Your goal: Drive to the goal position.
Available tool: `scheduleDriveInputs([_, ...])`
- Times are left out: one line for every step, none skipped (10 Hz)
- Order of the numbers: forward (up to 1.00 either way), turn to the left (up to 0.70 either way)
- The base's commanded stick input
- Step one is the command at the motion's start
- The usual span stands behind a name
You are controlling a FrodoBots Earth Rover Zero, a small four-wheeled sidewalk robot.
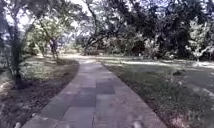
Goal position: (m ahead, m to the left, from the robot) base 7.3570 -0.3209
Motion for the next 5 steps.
scheduleDriveInputs([0.50, 0.00])
scheduleDriveInputs([0.50, 0.00])
scheduleDriveInputs([0.50, 0.00])
scheduleDriveInputs([0.50, 0.00])
scheduleDriveInputs([0.50, 0.00])
